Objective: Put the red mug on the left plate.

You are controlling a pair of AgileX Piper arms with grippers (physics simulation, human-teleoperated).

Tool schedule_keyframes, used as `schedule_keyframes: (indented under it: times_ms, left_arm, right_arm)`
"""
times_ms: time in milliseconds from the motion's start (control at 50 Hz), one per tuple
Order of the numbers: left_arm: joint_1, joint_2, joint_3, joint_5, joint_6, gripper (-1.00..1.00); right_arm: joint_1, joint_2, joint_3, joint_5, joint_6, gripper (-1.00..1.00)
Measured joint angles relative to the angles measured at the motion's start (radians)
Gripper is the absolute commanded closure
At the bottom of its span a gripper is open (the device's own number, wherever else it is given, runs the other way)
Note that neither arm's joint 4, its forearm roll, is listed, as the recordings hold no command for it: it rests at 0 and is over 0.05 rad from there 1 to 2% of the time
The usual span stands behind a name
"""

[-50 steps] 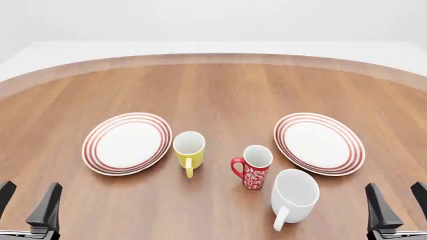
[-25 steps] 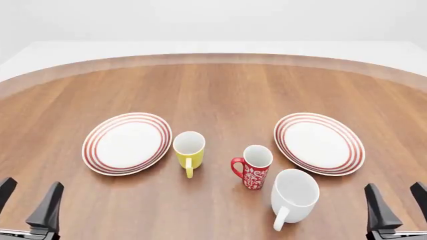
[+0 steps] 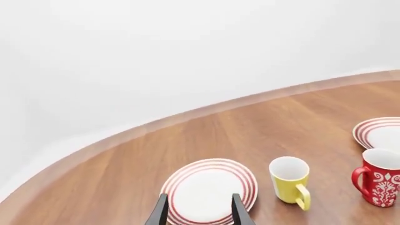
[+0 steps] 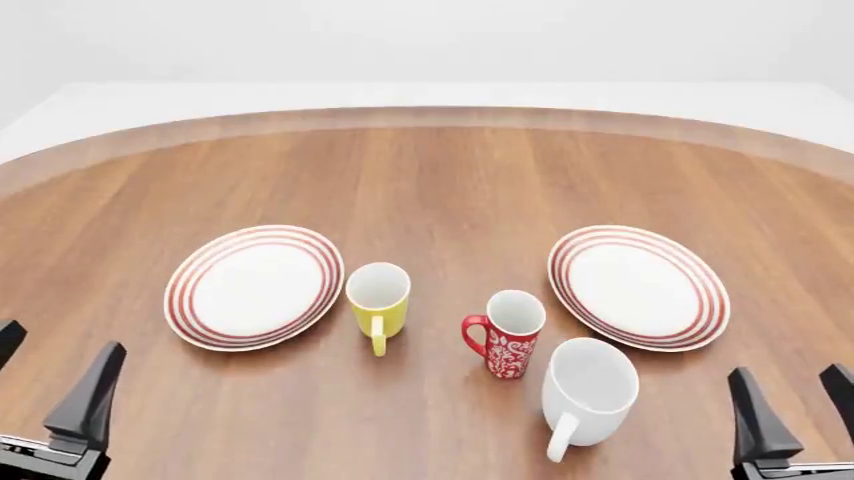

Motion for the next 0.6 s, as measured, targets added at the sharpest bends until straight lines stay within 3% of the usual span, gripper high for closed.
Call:
schedule_keyframes:
  times_ms: [600]
  left_arm:
    - [-0.172,0.382,-0.146,-0.192,0.106,-1.00]
  right_arm:
    - [0.018,0.000,0.000,-0.003,-0.027,-1.00]
